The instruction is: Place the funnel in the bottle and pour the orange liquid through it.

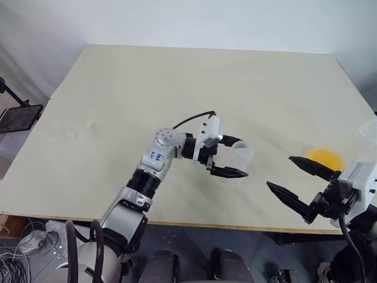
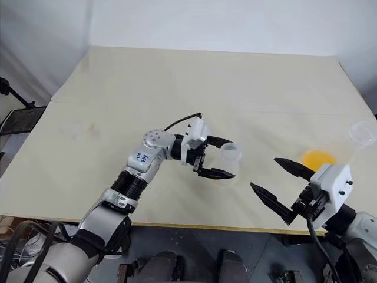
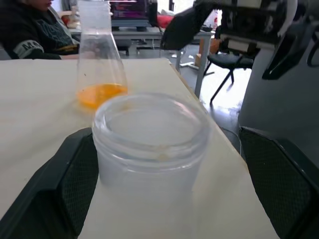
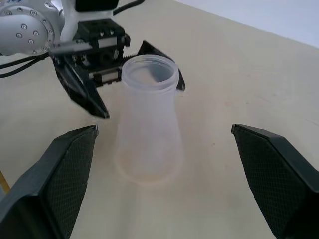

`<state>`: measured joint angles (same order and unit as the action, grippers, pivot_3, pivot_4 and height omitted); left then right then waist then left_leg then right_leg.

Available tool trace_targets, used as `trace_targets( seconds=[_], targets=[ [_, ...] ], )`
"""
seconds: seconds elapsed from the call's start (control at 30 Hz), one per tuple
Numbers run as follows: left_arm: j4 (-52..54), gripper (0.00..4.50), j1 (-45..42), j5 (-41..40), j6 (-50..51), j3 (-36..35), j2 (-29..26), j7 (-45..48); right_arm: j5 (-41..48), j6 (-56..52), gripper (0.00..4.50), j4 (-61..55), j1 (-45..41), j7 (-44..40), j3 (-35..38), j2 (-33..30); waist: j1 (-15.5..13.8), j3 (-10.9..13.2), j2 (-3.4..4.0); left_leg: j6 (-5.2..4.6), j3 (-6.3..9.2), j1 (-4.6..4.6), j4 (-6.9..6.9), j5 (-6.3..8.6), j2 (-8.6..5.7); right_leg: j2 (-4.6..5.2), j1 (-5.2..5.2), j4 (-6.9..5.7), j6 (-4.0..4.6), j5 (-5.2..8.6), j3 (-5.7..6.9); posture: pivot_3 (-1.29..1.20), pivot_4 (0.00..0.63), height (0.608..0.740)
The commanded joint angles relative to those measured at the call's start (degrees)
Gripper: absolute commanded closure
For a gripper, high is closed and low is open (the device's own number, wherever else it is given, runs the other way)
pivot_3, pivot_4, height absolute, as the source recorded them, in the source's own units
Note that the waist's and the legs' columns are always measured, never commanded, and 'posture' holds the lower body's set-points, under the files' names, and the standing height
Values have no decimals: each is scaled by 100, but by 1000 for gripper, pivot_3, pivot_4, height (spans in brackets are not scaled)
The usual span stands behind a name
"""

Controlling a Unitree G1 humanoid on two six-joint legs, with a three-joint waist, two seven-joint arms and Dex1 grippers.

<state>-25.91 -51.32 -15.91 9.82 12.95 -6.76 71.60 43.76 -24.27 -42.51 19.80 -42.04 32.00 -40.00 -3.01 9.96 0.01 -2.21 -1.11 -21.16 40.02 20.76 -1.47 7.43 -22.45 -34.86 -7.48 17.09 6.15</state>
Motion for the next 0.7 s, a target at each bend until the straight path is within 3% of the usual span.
trace_targets(
  seconds=[0.03, 0.2, 0.4, 0.7],
  targets=[
    [529, 33, 60, -361, 309, -174, -71, 129, 52, 23, 0, -67, -46, 4, 142, -93, 1, 0, 0, 0, 0, 0, 0, 0, 0, 0, 0, 0, 0, 0, 0, 0, 150, 740],
    [783, 33, 117, -484, 588, -242, -251, 217, 47, 8, 0, -9, -151, 0, 106, -138, 1, 0, 0, 0, 4, 0, 2, 0, -1, 0, 2, -1, 0, 0, 0, 0, 150, 740],
    [1012, 33, 107, -609, 904, -441, -834, 334, 84, -5, 0, 40, -193, -69, 138, -222, 19, 0, 1, 1, 4, 3, 2, 0, 0, -1, 1, -7, 0, 0, 0, 0, 150, 740],
    [1003, 33, -70, -778, 1144, -1147, -1170, -364, 58, 42, 0, 266, -296, -256, 94, -283, 13, 0, 0, 0, 16, -1, 6, 0, -5, 0, 3, -9, -4, -2, 0, 0, 150, 740]
  ],
)
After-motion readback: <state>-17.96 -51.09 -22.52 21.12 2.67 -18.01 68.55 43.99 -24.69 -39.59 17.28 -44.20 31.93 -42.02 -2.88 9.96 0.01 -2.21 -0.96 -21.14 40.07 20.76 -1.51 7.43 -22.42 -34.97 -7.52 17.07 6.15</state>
